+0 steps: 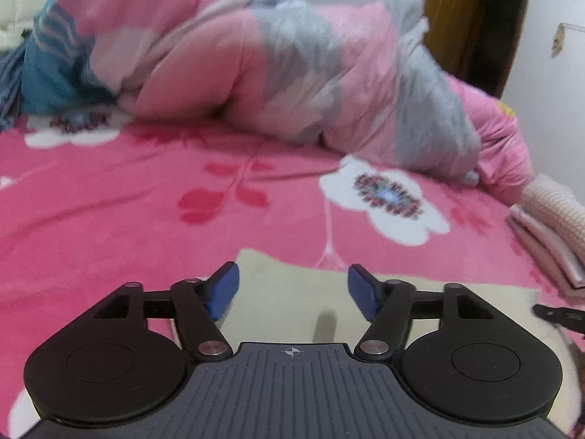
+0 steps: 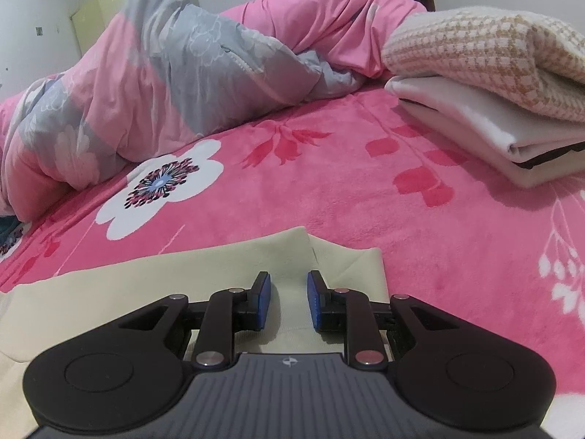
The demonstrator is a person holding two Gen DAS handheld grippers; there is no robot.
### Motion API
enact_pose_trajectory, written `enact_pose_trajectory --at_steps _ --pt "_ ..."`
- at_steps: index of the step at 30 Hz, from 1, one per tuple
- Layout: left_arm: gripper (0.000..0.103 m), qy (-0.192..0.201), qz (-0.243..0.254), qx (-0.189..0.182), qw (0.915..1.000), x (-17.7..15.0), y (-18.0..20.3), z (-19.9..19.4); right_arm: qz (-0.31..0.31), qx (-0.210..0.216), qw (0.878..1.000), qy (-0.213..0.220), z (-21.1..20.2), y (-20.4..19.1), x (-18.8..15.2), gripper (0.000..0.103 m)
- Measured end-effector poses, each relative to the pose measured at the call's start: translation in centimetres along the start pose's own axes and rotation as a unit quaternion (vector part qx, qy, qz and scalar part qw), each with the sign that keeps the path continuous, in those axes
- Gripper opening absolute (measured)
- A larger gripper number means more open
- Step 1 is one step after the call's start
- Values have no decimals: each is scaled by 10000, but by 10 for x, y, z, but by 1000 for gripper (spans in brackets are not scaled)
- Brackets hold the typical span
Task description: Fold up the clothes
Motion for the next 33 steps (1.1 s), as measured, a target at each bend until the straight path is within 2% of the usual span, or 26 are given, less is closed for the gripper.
enact_pose_trajectory --at_steps 4,6,9,11,15,17,20,22,23,27,30,33 --pt "69 -117 212 -297 9993 -6 25 -13 29 19 10000 -6 1 1 0 24" --pt "76 -239 270 -407 9985 -18 36 -12 32 18 10000 -4 1 1 0 23" --pt "79 -611 584 -160 9963 -46 44 7 2 -11 10000 -44 1 0 1 24" --pt "80 -481 628 -135 9968 -54 43 9 -115 -69 9997 -220 0 -4 8 24" --pt "80 -553 450 -268 9971 -51 36 9 -339 -72 9992 213 -35 -33 24 26" --pt "80 -541 390 -316 9973 -52 33 9 -357 411 9976 418 -56 -57 24 26" --pt "82 -461 428 -303 9976 -55 34 9 -642 905 9932 344 -63 -92 2 26" --pt "82 -413 454 -317 9976 -57 35 8 -928 839 9921 -65 -40 -105 -30 26" --pt "83 -399 446 -343 9976 -56 35 8 -1066 812 9909 113 -34 -105 -45 26" --pt "83 -387 515 -366 9973 -52 34 5 -1373 754 9861 549 -37 -111 -57 26" --pt "83 -268 527 -223 9980 -44 38 -5 -1344 802 9860 578 -38 -110 -58 26" --pt "84 -67 565 -464 9973 -38 49 -19 -1315 822 9861 598 -40 -109 -58 26"
Point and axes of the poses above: each gripper's, at about its wrist camera, not at the fingertips, and z roughly the way its jaws point, y to its right, x to its top, the point moved 2 cm from there along z, roughly the way its jaws point, and after that the axes turned 5 degrees about y, right-handed, at the moved point
